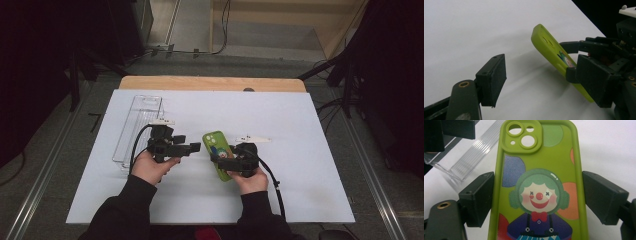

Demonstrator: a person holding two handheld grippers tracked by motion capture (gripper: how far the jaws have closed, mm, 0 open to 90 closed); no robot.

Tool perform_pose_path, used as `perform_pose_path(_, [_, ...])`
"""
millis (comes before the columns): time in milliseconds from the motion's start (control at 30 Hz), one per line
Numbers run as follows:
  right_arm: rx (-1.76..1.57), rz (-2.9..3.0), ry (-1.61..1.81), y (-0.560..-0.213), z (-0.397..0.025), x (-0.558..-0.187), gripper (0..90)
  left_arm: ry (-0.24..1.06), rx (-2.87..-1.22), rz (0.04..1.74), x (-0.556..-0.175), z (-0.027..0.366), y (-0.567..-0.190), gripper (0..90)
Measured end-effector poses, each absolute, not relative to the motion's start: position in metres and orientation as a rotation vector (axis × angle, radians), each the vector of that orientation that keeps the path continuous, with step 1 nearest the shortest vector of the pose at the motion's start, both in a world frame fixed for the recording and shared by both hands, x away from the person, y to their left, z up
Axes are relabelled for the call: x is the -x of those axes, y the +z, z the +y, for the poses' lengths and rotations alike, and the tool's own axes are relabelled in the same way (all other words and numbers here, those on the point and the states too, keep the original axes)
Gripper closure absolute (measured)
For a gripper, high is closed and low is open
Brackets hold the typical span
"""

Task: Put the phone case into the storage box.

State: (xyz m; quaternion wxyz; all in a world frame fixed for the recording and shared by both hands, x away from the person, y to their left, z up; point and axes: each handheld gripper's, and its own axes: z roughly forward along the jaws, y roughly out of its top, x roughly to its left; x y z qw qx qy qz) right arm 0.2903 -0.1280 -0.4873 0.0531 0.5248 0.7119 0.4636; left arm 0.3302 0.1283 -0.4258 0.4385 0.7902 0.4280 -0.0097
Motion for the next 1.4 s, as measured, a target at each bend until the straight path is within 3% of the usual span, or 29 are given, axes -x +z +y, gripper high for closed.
perform_pose_path(1400, [-1.592,2.073,1.511,-0.49,-0.098,-0.298,14.0,-0.032,-1.878,1.265,-0.366,0.104,-0.44,35.3])
